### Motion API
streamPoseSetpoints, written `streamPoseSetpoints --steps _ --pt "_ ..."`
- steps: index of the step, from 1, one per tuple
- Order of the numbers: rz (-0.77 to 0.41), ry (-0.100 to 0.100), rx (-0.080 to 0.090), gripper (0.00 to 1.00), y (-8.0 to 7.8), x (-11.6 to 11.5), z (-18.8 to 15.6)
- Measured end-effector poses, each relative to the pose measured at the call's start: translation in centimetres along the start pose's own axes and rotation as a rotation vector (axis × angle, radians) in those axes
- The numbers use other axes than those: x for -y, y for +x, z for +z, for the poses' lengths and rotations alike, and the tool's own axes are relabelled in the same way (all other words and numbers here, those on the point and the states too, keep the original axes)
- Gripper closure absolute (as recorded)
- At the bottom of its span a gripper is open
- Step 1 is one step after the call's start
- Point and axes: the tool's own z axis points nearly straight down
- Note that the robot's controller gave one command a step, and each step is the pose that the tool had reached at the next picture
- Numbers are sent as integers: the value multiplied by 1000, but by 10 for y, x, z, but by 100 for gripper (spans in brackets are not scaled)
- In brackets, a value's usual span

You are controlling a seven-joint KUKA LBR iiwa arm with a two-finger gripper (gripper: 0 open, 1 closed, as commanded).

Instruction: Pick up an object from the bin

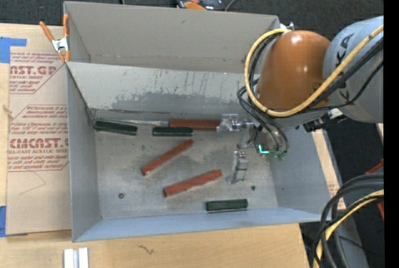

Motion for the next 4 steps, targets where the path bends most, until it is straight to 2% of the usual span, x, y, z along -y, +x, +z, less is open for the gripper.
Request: streamPoseSetpoints --steps 1,2,3,4 --pt "-335 0 1 0 -5 -32 119" --pt "-334 1 5 100 -6 -31 117" --pt "-340 6 16 100 -31 39 6" --pt "-301 3 16 100 -27 33 -57"
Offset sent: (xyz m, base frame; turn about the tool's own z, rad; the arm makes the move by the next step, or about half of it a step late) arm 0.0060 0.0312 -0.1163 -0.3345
